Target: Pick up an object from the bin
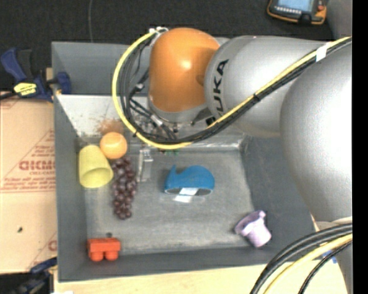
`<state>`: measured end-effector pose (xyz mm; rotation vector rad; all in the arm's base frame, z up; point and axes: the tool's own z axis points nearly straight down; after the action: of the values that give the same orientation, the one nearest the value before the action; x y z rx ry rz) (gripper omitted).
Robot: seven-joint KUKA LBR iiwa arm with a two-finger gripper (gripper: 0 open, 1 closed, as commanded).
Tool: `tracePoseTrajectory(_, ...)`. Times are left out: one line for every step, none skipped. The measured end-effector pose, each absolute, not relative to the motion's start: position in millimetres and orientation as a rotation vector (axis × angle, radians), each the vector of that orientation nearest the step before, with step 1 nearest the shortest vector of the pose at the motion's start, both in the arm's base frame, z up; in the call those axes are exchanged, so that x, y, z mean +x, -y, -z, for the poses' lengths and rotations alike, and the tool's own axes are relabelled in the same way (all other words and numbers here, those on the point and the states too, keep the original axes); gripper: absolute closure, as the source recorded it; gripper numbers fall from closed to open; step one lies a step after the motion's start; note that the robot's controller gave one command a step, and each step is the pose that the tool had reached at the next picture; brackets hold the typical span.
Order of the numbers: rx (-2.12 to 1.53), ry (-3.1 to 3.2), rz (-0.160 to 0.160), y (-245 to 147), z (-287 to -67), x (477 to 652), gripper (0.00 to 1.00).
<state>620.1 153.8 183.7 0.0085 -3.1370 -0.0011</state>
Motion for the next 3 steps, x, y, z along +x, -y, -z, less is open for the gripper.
tracePoseTrajectory(0.000, 3.145, 0.003, -153, -189, 621.9, 0.00)
tracePoseTrajectory(0.713, 3.067, 0.002, -162, -81, 588.8, 0.00)
tracePoseTrajectory(0.845, 3.037, 0.002, -158, -143, 595.4, 0.00)
